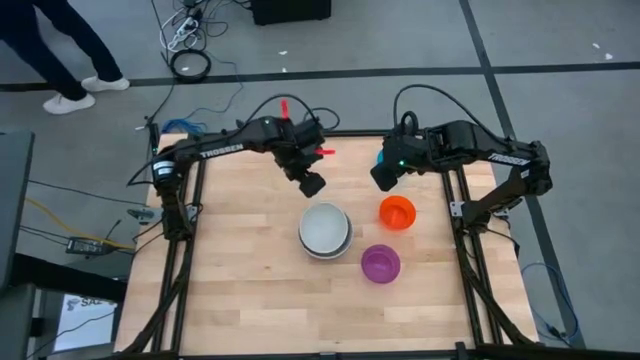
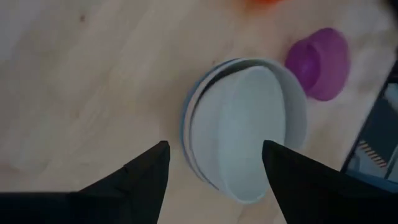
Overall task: Nest bowls inside each other
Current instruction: Stack the gray bowl on top of the other gray bowl
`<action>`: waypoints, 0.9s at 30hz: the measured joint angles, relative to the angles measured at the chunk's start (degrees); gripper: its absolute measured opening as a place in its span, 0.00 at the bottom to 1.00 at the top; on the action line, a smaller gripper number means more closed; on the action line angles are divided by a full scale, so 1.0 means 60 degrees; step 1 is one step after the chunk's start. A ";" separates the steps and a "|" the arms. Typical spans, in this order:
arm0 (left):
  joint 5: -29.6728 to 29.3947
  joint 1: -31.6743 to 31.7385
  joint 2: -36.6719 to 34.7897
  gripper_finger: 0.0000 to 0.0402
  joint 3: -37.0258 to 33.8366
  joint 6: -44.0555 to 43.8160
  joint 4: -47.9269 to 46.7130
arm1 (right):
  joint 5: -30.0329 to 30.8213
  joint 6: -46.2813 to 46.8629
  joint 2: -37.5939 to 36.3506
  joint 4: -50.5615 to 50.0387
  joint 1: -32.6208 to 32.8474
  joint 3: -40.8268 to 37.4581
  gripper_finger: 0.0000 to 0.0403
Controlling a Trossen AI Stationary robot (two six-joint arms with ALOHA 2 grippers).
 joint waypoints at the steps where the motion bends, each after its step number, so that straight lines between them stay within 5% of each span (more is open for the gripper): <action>1: 0.0004 0.0001 0.0033 0.66 -0.0063 -0.0015 -0.0021 | 0.0000 0.0004 0.0000 0.0000 0.0000 0.0000 0.29; 12: 0.1837 -0.0634 0.0040 0.66 -0.1400 -0.0143 0.0007 | 0.0000 0.0004 0.0000 0.0000 -0.0004 0.0000 0.28; 19: 0.2020 -0.0970 0.0039 0.66 -0.1803 -0.0367 0.0622 | 0.0000 0.0004 0.0000 0.0000 -0.0007 0.0000 0.28; 27: 0.2253 -0.0942 0.0009 0.66 -0.1031 -0.0928 0.0553 | 0.0000 0.0197 0.0000 0.0000 -0.0007 0.0000 0.27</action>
